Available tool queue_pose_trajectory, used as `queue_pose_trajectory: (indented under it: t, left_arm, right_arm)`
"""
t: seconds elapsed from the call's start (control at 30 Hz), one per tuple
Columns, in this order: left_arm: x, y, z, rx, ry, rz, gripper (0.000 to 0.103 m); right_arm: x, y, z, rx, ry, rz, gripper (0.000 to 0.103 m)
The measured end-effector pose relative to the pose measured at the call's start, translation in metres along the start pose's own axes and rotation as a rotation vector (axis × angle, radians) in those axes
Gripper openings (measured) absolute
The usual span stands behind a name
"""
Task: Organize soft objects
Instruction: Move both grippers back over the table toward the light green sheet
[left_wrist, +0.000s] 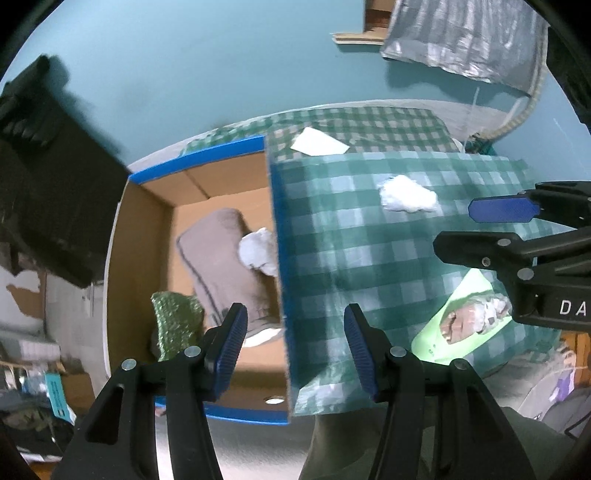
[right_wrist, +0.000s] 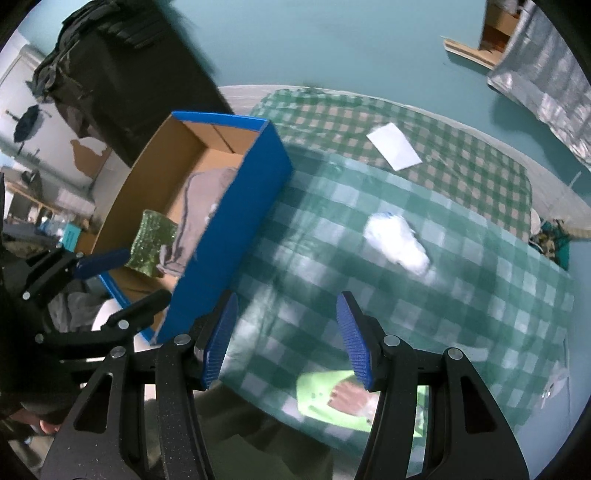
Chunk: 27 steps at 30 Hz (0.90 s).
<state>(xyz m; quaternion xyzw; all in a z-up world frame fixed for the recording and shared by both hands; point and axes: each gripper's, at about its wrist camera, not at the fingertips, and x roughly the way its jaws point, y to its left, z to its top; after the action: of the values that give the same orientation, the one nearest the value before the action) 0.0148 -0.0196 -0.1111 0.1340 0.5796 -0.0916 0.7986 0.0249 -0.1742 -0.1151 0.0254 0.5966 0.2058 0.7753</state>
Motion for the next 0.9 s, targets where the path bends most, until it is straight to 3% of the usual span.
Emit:
queue_pose_trajectory:
  t: [0.47,0.9]
  left_arm:
    - [0.026,-0.054,-0.008,0.097,0.053,-0.027,0.056]
    - [0.059,-0.082,-0.029,0.13,0.104,-0.036,0.056]
  right_arm:
    - [-0.002,-0.057,-0.053,0.066,0.049,-0.046,0.056]
    - [0.032,-0.079,-0.098,-0.003,0.133,-0.035,0.056]
